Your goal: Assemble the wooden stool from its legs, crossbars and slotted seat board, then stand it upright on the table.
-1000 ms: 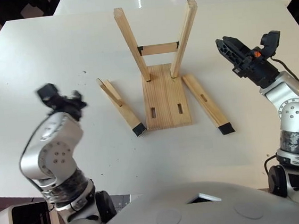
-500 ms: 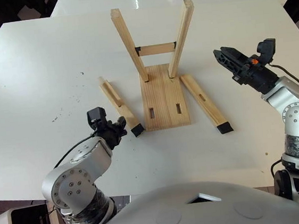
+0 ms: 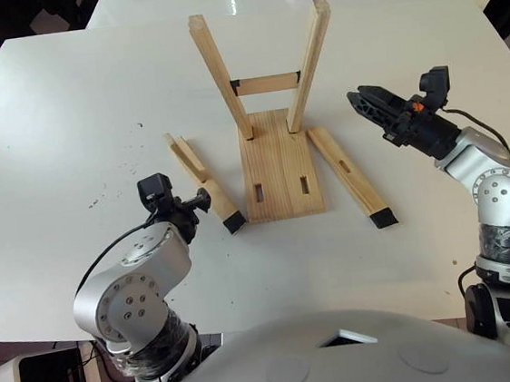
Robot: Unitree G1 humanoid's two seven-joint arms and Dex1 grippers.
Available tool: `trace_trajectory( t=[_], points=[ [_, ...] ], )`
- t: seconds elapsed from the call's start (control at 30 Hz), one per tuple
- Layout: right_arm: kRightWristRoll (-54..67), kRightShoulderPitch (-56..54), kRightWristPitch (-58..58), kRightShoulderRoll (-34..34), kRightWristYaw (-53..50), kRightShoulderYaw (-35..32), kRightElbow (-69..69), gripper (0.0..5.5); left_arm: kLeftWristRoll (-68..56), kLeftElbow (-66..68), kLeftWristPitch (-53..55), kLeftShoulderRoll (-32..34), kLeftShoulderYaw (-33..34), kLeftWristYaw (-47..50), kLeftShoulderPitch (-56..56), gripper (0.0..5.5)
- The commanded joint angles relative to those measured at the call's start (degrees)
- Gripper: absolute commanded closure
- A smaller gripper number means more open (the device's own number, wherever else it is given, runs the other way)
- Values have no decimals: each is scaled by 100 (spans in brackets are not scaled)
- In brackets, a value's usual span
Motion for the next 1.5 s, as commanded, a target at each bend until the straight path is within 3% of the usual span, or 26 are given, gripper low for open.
trace_trajectory(
  t=[0.03, 0.43, 0.67, 0.93, 1.3, 1.5],
  points=[
    [-77, -397, 134, -162, 190, 201, 339, 301, 310, 560, -453, -2048, -111, 157, -431, 111],
    [-172, -374, -118, 44, 146, 284, 556, 301, -335, 1393, -1001, -2042, -29, 137, -1000, 111],
    [-163, -240, -210, 210, 44, 284, 482, 301, -270, 1689, -409, -1622, -255, 147, -1090, 111],
    [-244, -75, -520, 588, -169, 241, 426, 301, 384, 2589, 132, -311, -934, -216, -1350, 111],
    [-294, 210, -899, 894, -447, 127, 323, 301, 737, 2770, 84, 2098, -1359, -2080, -1624, 111],
    [-274, 273, -981, 978, -541, 121, 273, 301, 968, 2789, -213, 2722, -1617, -2876, -1438, 111]
  ],
)
